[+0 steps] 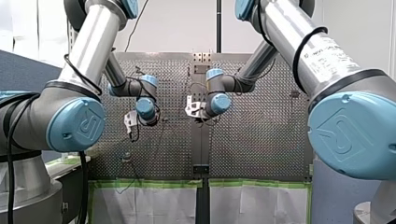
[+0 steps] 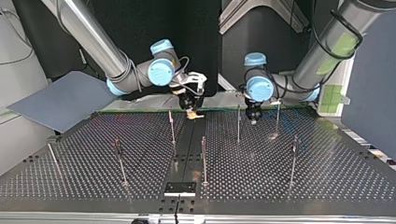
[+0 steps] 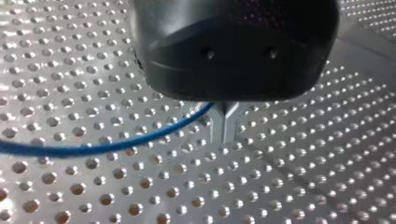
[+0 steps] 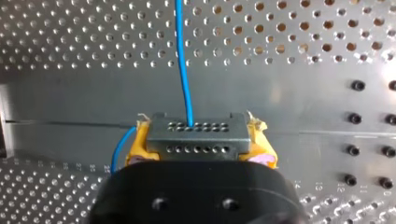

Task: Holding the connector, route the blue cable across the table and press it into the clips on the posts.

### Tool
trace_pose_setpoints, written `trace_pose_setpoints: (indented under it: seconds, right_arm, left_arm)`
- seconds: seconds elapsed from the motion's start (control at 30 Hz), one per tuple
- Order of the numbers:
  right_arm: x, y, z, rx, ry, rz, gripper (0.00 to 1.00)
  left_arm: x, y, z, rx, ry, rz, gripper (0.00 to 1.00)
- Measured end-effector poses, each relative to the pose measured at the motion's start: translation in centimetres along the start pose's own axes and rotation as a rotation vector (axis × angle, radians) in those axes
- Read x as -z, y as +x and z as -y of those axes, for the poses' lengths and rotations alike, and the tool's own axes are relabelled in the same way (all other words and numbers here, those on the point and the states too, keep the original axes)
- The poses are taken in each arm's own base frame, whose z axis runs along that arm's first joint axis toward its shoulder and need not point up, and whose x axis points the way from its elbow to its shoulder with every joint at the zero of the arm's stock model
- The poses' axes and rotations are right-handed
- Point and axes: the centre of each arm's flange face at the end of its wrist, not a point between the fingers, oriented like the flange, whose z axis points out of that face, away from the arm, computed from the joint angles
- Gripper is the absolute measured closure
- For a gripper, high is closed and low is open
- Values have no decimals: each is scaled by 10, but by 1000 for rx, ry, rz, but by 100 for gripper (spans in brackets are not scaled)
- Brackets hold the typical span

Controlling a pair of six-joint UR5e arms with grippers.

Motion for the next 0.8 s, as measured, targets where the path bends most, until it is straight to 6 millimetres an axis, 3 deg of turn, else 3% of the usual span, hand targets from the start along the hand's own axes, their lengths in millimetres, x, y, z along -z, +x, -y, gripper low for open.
trace_pose_setpoints:
  seconds: [0.17, 0.2, 0.23, 0.27, 0.3, 0.37, 0.4, 0.43, 0.8]
  right_arm:
    - [-1, 2, -5, 0, -6, -4, 100]
    - [-2, 3, -6, 0, -7, -5, 100]
    - [-2, 4, -7, 1, -8, -6, 100]
    - [-2, 4, -7, 1, -9, -7, 100]
    - [-2, 5, -8, 2, -10, -8, 100]
    - [-3, 5, -9, 2, -11, -8, 100]
    - [-3, 5, -9, 2, -11, -8, 100]
    - [-3, 5, -9, 2, -11, -8, 100]
    - [-1, 4, -10, -1, -11, 8, 100]
  left_arm:
    - [-6, -3, -3, 2, -8, 0, 83]
    - [-6, -4, -4, 2, -9, -1, 76]
    - [-7, -4, -4, 2, -10, -1, 59]
    - [-7, -5, -5, 2, -12, -1, 49]
    - [-7, -5, -6, 2, -13, -1, 49]
    - [-7, -5, -7, 0, -17, -5, 11]
    - [-6, -6, -7, -2, -18, -7, 11]
    - [-6, -6, -8, -5, -20, -10, 0]
    - [9, -7, -12, -46, -62, -65, 0]
